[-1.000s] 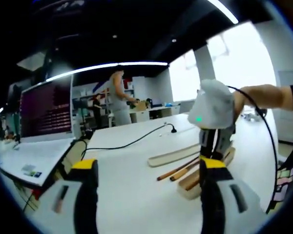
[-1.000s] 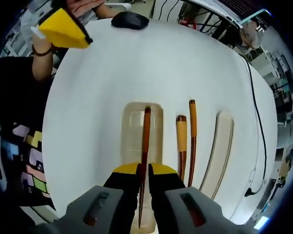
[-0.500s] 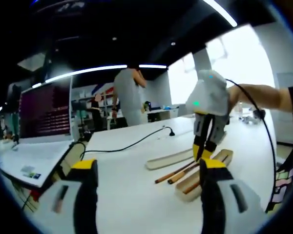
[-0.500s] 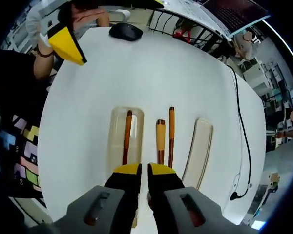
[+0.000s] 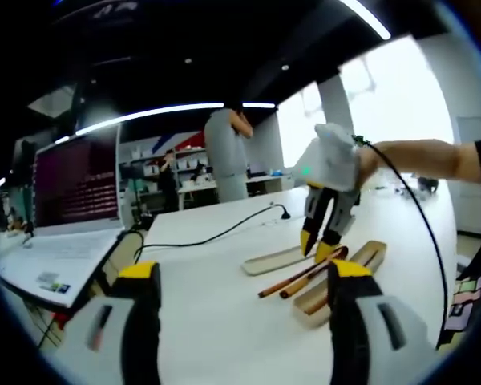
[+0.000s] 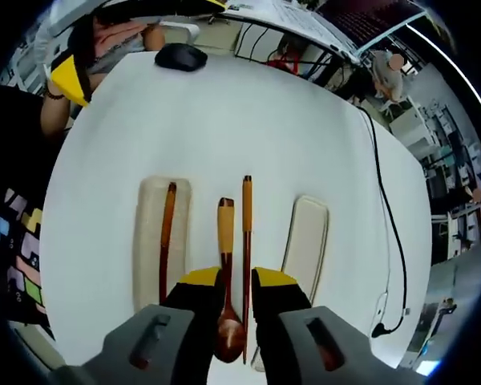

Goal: Arrange the utensils inside the cutlery case until each visible utensil rests in its matching compartment.

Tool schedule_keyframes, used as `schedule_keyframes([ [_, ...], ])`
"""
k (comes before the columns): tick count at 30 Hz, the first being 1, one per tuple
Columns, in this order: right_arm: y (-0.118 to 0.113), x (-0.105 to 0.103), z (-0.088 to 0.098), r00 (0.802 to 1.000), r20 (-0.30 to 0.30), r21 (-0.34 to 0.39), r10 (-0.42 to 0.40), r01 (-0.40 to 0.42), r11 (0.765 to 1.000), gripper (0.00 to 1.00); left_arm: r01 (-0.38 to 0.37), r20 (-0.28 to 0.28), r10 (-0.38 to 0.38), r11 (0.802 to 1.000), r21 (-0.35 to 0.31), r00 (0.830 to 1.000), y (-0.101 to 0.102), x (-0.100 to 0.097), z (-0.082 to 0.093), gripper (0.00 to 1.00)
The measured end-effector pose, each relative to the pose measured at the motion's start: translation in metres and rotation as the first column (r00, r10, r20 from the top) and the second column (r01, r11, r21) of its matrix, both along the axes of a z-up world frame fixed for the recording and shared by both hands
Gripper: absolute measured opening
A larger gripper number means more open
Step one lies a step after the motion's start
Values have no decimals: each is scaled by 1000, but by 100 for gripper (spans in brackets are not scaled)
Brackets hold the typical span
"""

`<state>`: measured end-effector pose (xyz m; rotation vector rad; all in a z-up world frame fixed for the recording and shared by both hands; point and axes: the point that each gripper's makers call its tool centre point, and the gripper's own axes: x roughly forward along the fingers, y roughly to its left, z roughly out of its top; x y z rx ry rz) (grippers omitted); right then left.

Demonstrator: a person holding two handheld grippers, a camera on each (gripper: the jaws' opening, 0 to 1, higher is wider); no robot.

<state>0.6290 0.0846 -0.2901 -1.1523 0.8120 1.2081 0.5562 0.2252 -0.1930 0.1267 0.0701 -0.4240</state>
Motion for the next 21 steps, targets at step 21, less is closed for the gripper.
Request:
schedule_keyframes([
  [21, 10, 15, -35, 993, -98, -19, -66, 64, 998, 13, -7, 12, 7, 1000, -22, 1000, 5, 0, 4, 89],
])
